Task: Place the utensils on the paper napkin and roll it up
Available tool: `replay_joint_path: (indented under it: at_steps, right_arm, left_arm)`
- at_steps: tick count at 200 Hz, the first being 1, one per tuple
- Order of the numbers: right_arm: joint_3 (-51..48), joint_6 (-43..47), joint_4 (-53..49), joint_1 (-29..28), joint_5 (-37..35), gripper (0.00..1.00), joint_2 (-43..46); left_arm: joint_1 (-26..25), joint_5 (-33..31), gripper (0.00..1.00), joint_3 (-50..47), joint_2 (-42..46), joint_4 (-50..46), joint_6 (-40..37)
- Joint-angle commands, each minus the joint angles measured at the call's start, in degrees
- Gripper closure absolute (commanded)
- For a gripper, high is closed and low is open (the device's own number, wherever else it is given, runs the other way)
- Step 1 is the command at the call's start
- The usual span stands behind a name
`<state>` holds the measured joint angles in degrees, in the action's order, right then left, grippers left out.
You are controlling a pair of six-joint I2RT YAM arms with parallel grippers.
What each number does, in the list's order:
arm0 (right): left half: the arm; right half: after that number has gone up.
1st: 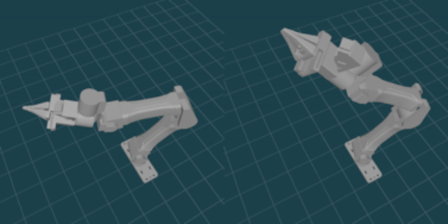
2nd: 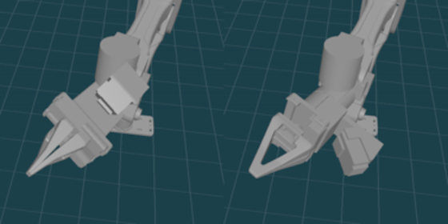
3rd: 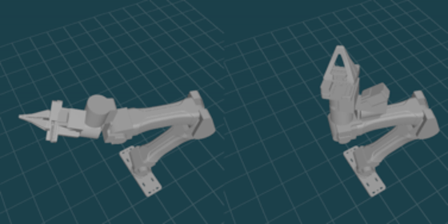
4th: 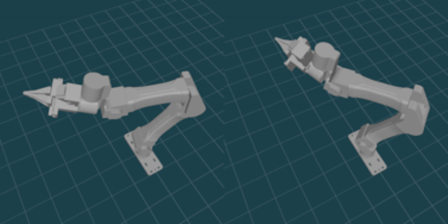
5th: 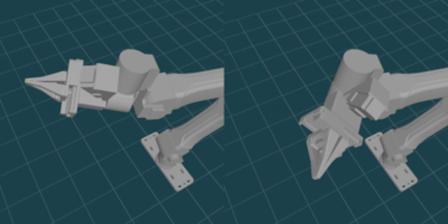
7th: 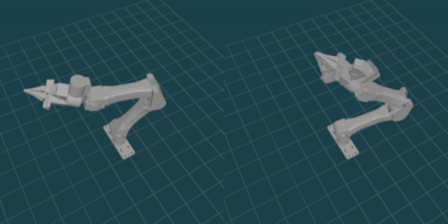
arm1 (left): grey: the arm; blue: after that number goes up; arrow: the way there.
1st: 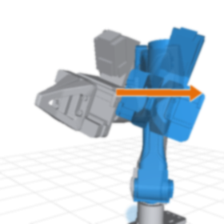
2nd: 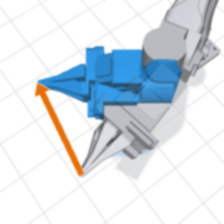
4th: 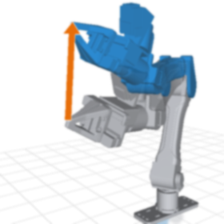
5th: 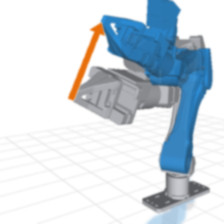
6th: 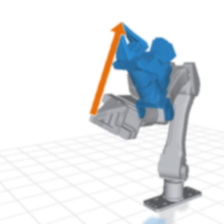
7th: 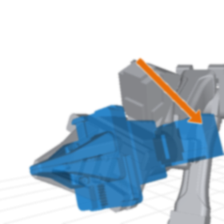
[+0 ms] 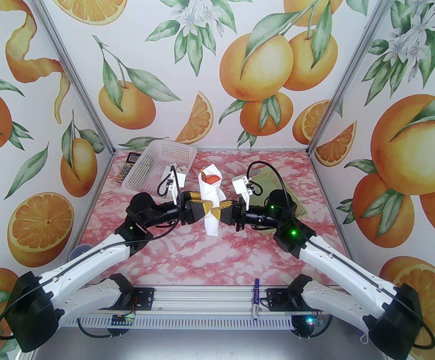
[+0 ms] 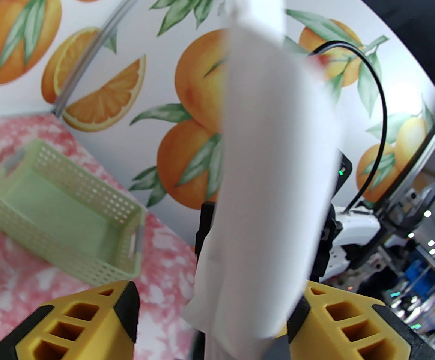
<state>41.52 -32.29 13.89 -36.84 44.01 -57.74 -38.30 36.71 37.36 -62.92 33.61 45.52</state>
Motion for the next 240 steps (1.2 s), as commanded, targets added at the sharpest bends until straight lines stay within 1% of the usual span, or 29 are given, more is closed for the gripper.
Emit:
replay_joint_path:
  at_steps: [1,36,73,86,127,163,185,200,215,226,240]
  right_arm:
    - [-0.03,-0.60,3.19,-0.52,1.49,1.00,0.04]
    - [-0.15,0.22,1.63,-1.04,1.92,1.00,-0.53]
    - [-0.21,1.07,0.21,-1.36,2.66,1.00,-0.98]
    - [-0.29,1.37,-0.47,-1.32,2.81,1.00,-0.99]
    - [-0.37,3.25,-3.78,-1.26,2.34,1.00,0.15]
    - [-1.03,3.24,-4.95,-0.28,3.65,0.87,1.10]
    - [-2.06,2.45,-5.20,2.68,4.98,0.72,3.59]
    - [-2.99,1.63,-5.09,5.78,6.39,0.58,6.39]
    - [-3.46,1.49,-6.19,9.49,8.68,0.49,9.08]
    - [-3.34,1.94,-7.25,11.72,9.41,0.47,10.29]
    - [-2.52,2.94,-8.64,13.58,9.22,0.47,10.60]
  left_arm:
    - [0.07,2.42,0.40,-0.45,-0.78,8.30,2.55]
    - [0.07,3.27,0.47,0.01,-1.68,10.63,3.44]
    - [0.12,3.06,0.55,0.42,-2.30,10.86,3.63]
    - [0.14,3.06,0.59,0.38,-2.39,10.91,3.64]
    - [0.16,2.14,0.77,0.52,-1.82,9.05,2.52]
    - [0.22,1.60,0.90,0.52,-1.77,8.67,2.19]
    - [0.24,1.20,0.94,0.41,-1.59,8.15,1.79]
    - [0.33,1.09,0.95,0.57,-1.51,7.65,1.55]
    - [0.37,1.20,0.96,0.83,-1.46,6.97,1.21]
    - [0.38,1.42,0.96,1.10,-1.51,6.65,1.05]
    - [0.36,1.66,0.96,1.28,-1.54,6.65,1.11]
